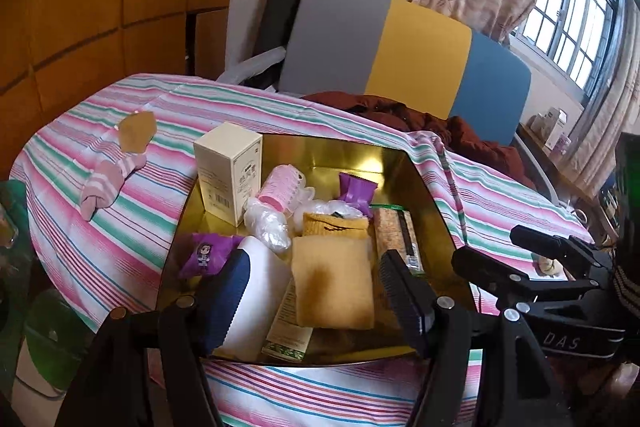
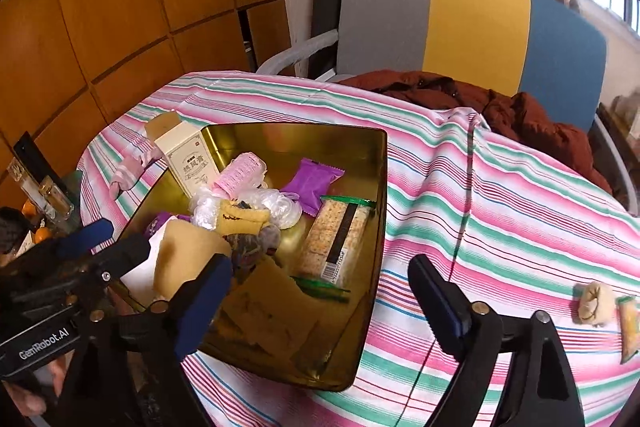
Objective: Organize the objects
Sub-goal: 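Withdraw both grippers from the tray toward the white roll and WEIDAN pack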
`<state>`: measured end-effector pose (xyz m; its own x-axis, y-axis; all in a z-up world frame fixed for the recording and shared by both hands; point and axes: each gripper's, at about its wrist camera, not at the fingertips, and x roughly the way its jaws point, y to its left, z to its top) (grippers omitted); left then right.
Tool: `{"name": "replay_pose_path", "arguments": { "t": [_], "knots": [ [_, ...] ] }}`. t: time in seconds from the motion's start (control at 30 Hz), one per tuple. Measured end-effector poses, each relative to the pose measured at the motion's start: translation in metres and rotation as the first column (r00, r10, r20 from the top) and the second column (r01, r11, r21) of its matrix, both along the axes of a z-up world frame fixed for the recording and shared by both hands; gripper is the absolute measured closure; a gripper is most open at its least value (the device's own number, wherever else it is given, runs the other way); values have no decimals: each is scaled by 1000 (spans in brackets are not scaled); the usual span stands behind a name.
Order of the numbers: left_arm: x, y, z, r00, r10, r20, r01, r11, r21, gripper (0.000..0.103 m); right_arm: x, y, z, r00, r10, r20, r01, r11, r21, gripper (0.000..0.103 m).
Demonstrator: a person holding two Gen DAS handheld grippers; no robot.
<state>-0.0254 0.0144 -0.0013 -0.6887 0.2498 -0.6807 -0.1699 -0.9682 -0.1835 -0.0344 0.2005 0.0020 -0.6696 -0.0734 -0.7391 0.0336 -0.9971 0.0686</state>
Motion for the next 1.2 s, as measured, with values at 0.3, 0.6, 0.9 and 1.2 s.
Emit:
{"name": "replay_pose_path", "arguments": {
  "t": [0.3,0.6,0.9,1.2],
  "knots": [
    [9,13,8,999,-40,-30,38,998,-45,34,20,5,8,998,-32,-49,35,998,52,2],
    [14,37,19,991,-111,-69,104,990,-91,34,34,33,8,993,-102,-55,106,992,64,1],
    [15,71,24,976,-204,-81,194,974,-120,34,45,71,2,982,-187,-35,189,979,79,1],
    [18,114,26,937,-340,-80,329,936,-122,34,62,133,-3,950,-312,3,312,948,57,0]
  ]
}}
